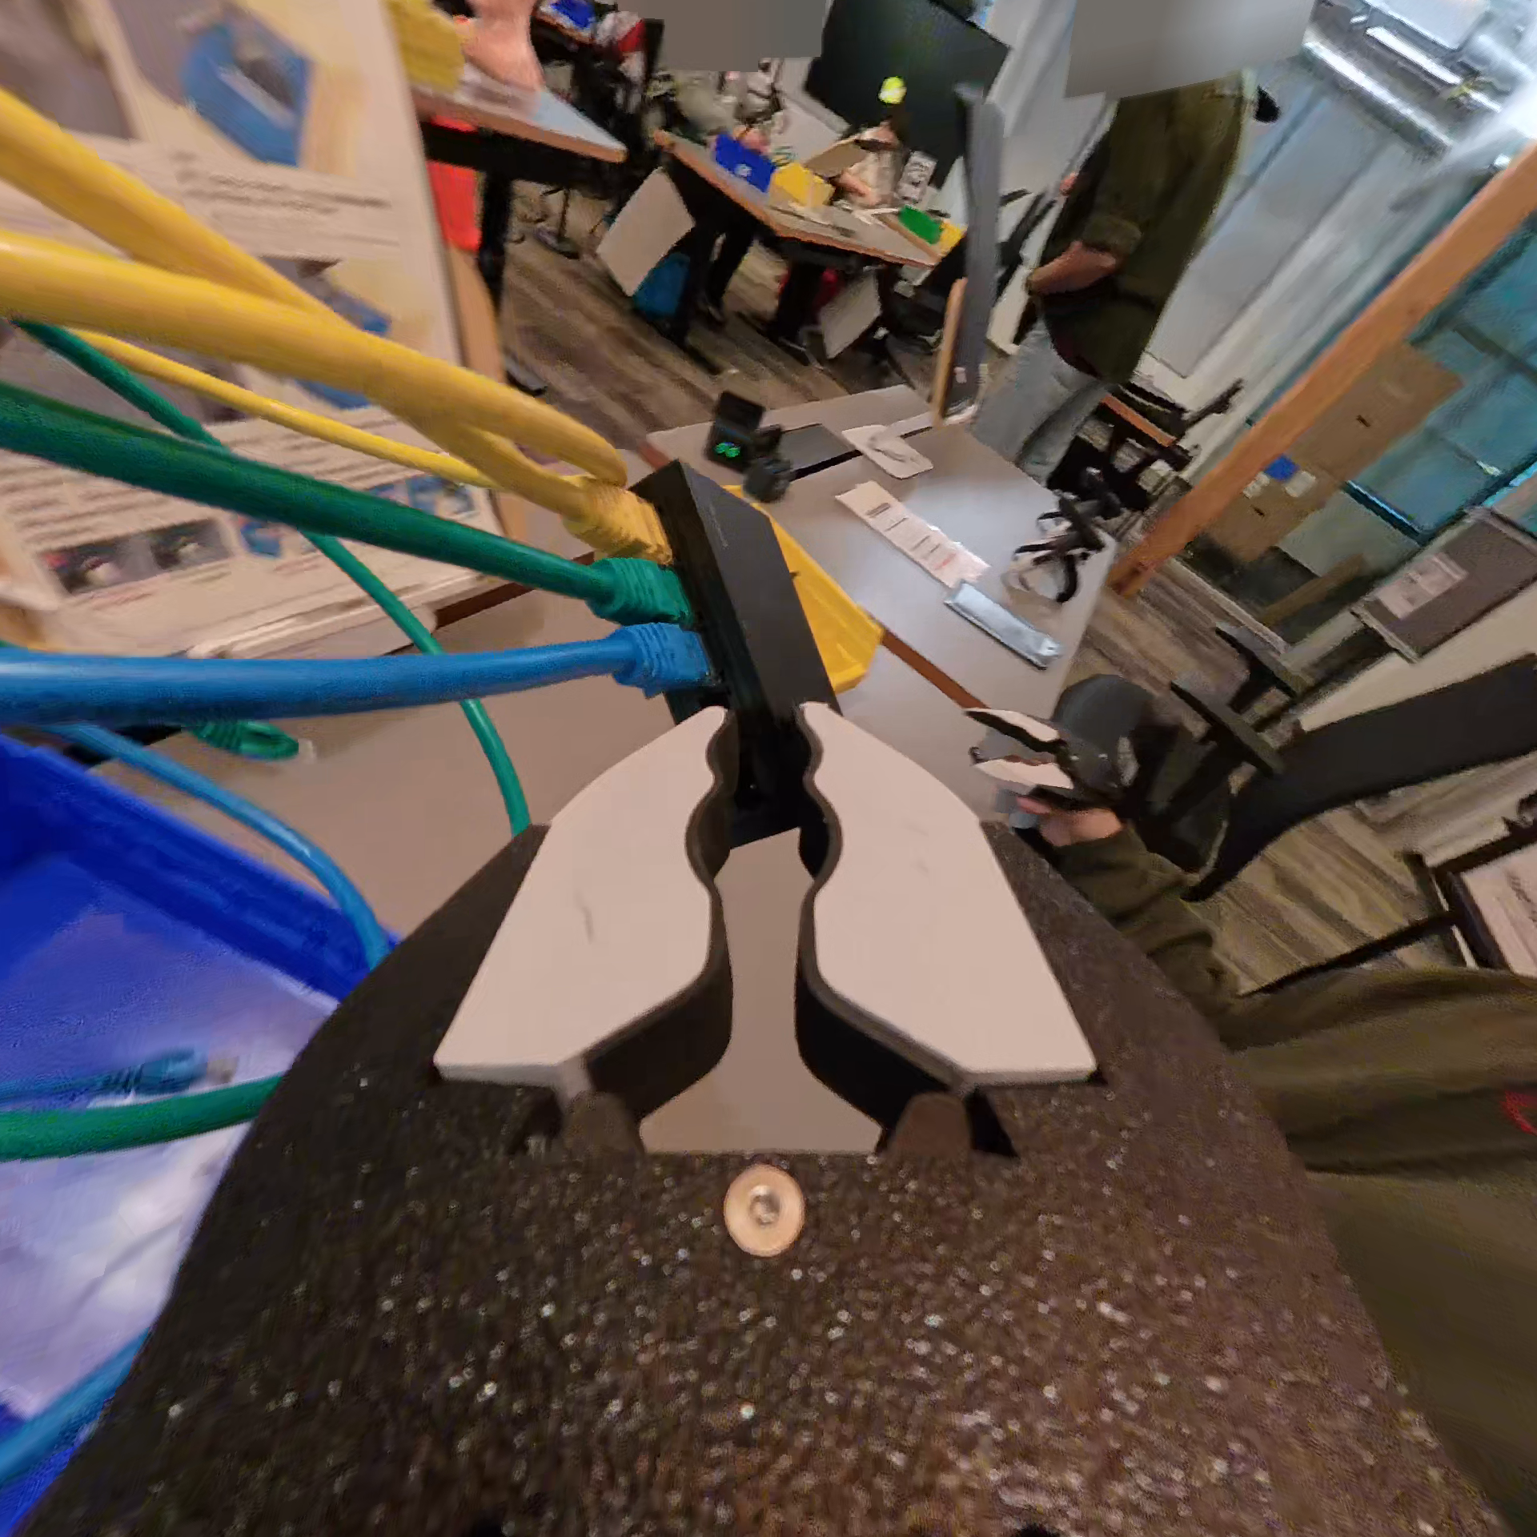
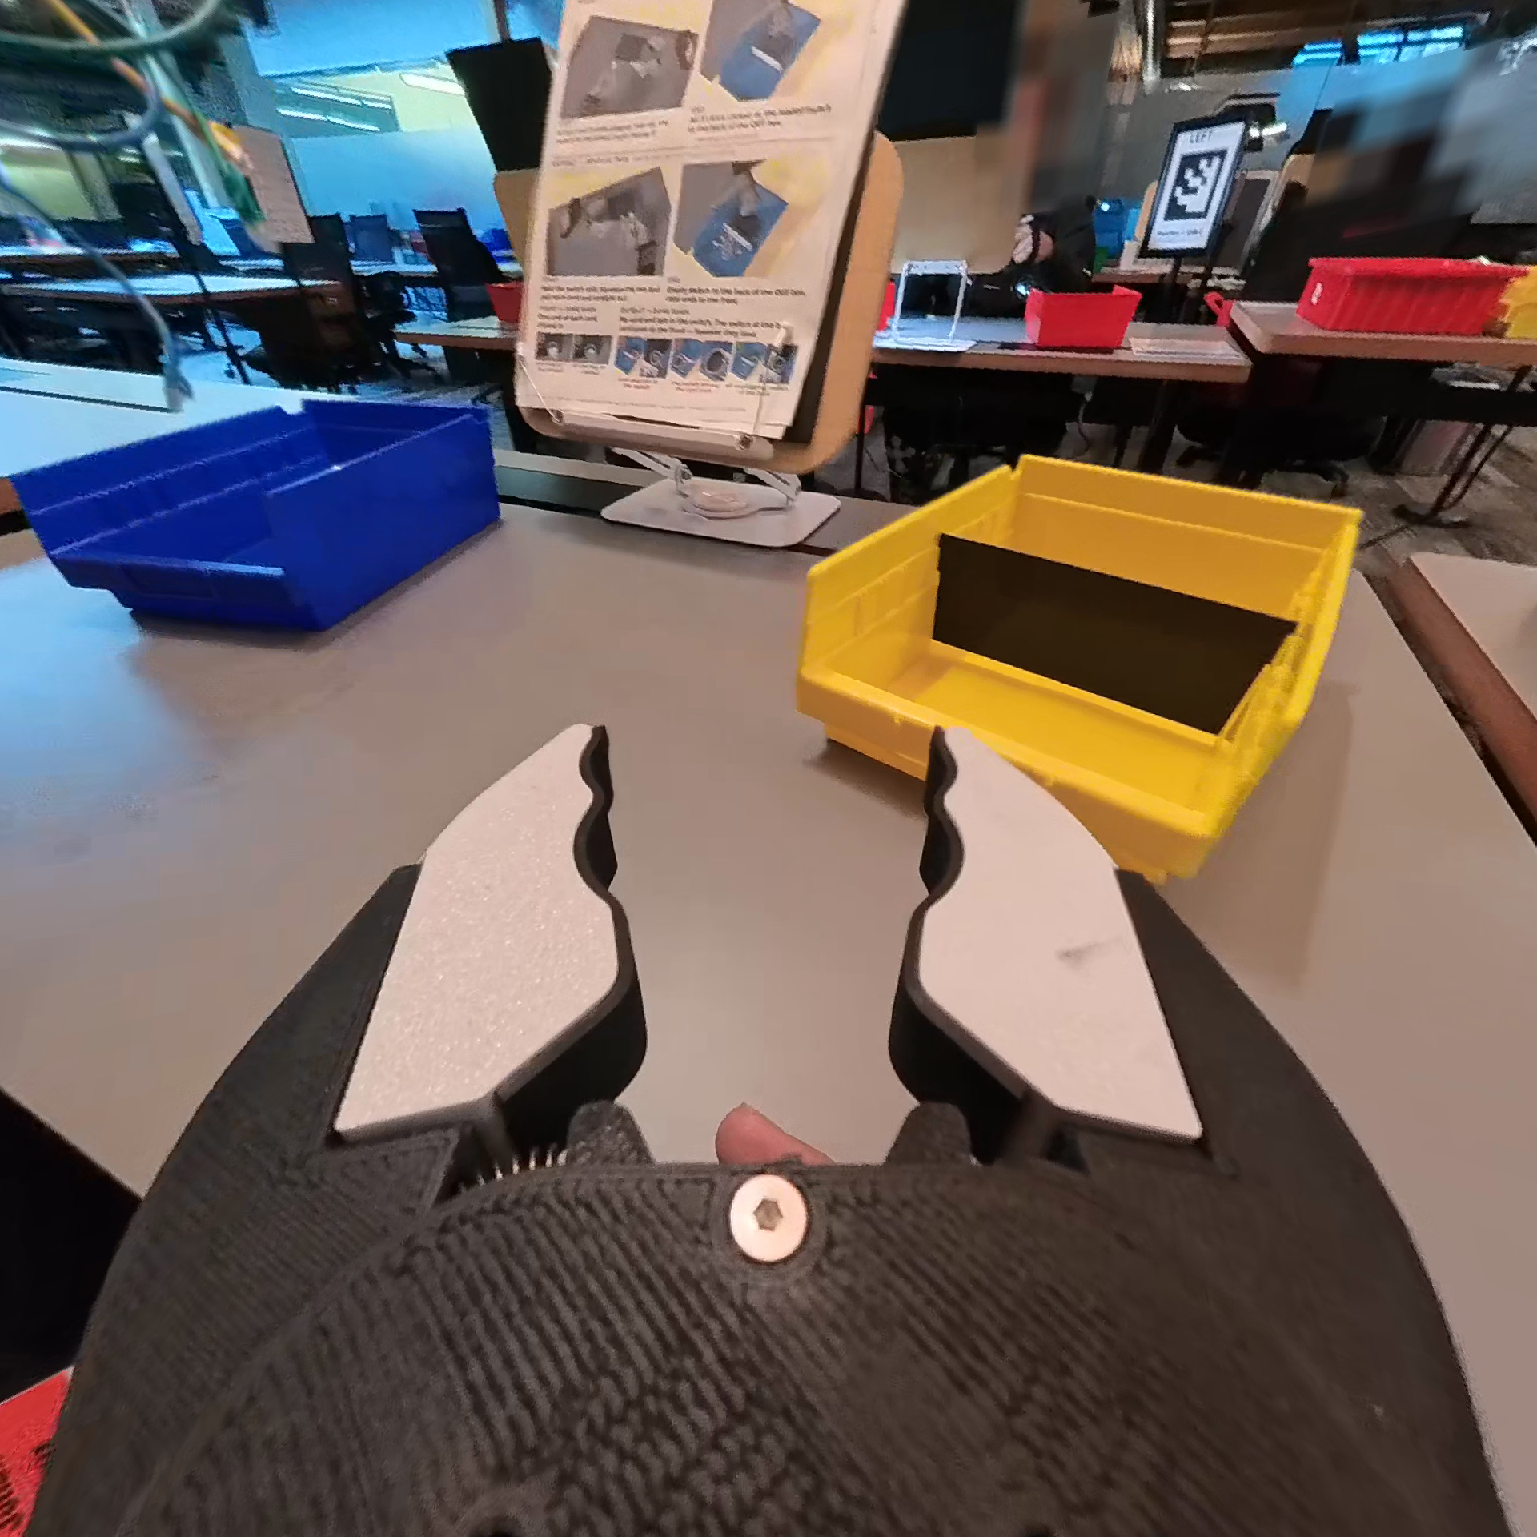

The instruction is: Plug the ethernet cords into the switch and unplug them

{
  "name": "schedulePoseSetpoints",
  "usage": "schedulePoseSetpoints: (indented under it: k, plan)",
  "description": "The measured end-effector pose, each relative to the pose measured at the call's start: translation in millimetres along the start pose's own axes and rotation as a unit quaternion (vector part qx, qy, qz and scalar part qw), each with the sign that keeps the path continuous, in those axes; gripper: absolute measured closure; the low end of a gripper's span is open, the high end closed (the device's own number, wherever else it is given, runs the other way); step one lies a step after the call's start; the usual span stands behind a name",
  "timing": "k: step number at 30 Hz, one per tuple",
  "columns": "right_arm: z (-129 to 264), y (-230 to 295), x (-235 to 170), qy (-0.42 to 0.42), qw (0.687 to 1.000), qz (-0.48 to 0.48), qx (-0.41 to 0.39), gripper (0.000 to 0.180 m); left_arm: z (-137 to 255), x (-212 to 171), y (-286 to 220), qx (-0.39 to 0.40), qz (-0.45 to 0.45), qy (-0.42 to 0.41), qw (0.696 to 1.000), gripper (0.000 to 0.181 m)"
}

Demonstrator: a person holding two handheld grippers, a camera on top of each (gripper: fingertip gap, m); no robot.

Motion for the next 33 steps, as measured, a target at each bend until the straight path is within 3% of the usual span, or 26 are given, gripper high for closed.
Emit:
schedulePoseSetpoints:
  k: [6,10,15,20,21,24,29,33]
  plan:
    - [-14.2,35.5,13.2,-0.027,0.998,0.000,0.058,0.105,-24.3,-25.0,-70.9,-0.070,-0.015,0.009,0.997,0.169]
    - [-30.3,83.9,20.5,-0.057,0.988,-0.022,0.141,0.102,-62.2,-92.0,-88.2,-0.129,0.029,0.043,0.990,0.169]
    - [-44.1,127.7,7.4,-0.052,0.973,-0.039,0.221,0.095,-121.2,-198.8,-73.6,-0.193,0.112,0.122,0.967,0.169]
    - [-54.2,143.7,-12.1,-0.036,0.945,-0.185,0.268,0.102,-156.7,-273.1,-48.2,-0.229,0.132,0.207,0.942,0.169]
    - [-59.4,143.5,-22.6,-0.011,0.939,-0.224,0.260,0.110,-161.6,-280.9,-45.0,-0.235,0.127,0.215,0.939,0.168]
    - [-69.7,148.0,-42.0,0.025,0.907,-0.322,0.269,0.101,-170.4,-291.9,-43.5,-0.261,0.107,0.227,0.932,0.169]
    - [-74.0,145.6,-45.0,-0.004,0.879,-0.399,0.260,0.144,-175.4,-294.7,-61.4,-0.312,0.036,0.250,0.916,0.169]
    - [-75.0,134.5,-46.1,-0.017,0.869,-0.433,0.238,0.148,-185.6,-297.0,-63.2,-0.306,-0.020,0.237,0.922,0.168]
Point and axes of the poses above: each gripper's, where its closed fingertips meet, z back along the fingers, x out of its top, y = z × x across the jaws, the point moved 5 cm from there along z, back along the fingers, and after that the axes turned 9 degrees about -y, right-handed, at the moved point
